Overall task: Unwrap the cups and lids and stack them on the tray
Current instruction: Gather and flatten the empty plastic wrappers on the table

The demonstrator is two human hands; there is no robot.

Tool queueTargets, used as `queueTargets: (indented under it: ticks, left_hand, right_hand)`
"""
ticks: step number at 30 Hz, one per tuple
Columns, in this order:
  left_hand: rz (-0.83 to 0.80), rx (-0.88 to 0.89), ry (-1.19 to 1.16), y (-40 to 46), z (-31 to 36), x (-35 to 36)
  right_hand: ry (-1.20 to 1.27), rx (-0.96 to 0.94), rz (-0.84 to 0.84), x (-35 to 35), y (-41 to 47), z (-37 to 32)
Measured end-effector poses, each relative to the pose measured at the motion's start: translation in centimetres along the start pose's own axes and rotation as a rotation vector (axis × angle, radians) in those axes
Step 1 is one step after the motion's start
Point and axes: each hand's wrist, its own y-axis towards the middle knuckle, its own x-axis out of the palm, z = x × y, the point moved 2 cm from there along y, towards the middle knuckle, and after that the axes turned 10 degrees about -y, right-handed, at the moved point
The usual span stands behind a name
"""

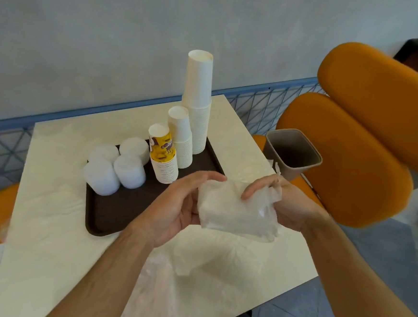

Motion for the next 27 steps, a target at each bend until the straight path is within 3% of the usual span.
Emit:
queueTargets:
  ticks: [4, 8, 14, 20, 27]
  left_hand:
    - [0.101, 0.042, 0.157, 2.4, -0.6, 1.2]
    - [0.216, 0.119, 0.33, 6.0, -1.2, 2.2]
    - [0.272, 0.181, 0.403, 10.9, -2.3, 4.6]
    - [0.319, 0.148, 0.344, 14.7, -3.8, 5.9]
    - [0.333, 0.139, 0.231, 19.1, -5.6, 5.8]
  right_hand:
    - [0.007, 0.008, -0.036, -3.0, 1.4, -0.1]
    - [0.104, 0.068, -0.248, -6.7, 2.6, -0.3]
    - [-0.331, 0.069, -0.213, -11.8, 5.7, 0.0]
    - [-0.116, -0.031, -0.006, -14.7, 7.1, 1.1]
    - [-0.131, 0.048, -0.03, -19.1, 7.6, 2.9]
